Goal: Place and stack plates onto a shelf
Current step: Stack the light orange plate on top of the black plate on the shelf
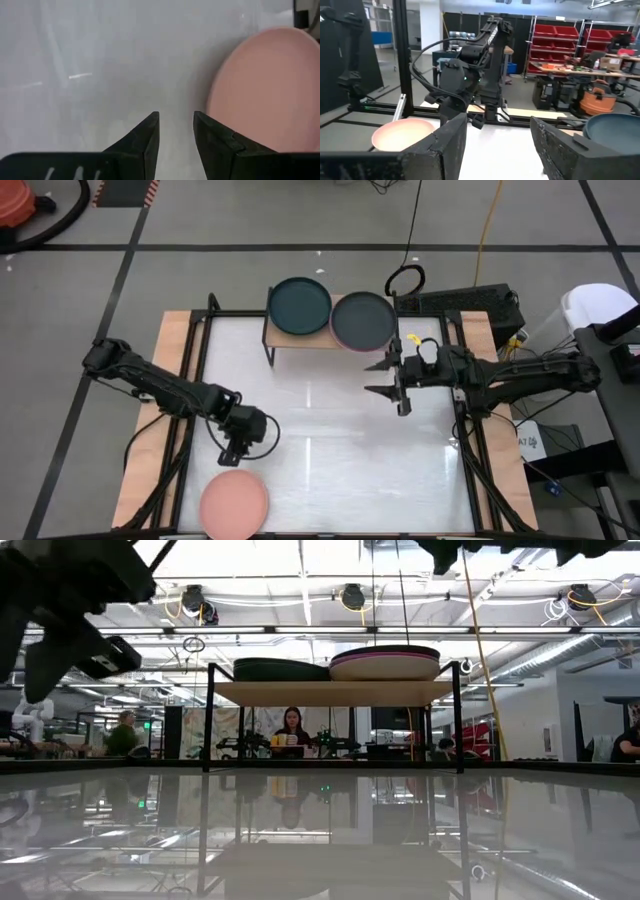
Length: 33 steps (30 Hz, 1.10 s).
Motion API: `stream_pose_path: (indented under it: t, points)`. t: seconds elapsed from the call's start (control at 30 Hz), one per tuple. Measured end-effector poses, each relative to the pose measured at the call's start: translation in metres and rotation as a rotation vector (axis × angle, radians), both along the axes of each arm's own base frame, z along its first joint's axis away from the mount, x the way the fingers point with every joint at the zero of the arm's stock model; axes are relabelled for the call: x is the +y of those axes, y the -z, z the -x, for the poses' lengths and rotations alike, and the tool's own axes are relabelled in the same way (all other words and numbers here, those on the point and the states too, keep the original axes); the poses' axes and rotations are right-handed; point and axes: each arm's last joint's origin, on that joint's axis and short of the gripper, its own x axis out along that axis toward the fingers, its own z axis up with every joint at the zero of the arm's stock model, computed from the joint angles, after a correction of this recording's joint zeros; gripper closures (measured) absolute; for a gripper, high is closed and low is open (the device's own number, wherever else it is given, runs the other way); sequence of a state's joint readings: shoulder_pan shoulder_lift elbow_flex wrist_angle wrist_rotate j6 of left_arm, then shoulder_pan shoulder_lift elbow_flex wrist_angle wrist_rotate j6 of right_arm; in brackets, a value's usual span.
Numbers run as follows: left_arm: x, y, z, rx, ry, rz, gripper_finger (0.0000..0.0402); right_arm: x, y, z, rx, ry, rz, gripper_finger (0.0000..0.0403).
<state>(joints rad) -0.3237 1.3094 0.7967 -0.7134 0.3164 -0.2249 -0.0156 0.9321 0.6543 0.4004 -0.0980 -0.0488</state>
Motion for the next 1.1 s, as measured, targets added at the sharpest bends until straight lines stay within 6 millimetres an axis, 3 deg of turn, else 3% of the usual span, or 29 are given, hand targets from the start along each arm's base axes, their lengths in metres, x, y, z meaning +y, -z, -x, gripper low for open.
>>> stream_pose_path:
  t: [0.23,0.43,0.8,0.93,1.1]
  points:
    - [-0.022,0.006,-0.007,-0.074,0.054,0.035,0.0278,0.005,0.001,0.000,0.003,0.016,-0.005,0.0204]
    - [-0.044,0.032,-0.017,-0.013,0.124,0.098,0.0278,0.007,0.002,0.000,0.010,0.011,-0.005,0.0204]
    - [-0.056,0.057,-0.017,0.078,0.170,0.066,0.0284,0.007,0.003,0.000,0.024,0.011,-0.012,0.0204]
    - [-0.056,0.060,-0.018,0.071,0.200,0.054,0.0313,0.007,0.003,0.000,0.025,0.011,-0.013,0.0204]
    - [-0.048,0.057,-0.023,0.060,0.188,0.092,0.0385,0.007,0.004,0.000,0.032,0.011,-0.027,0.0204]
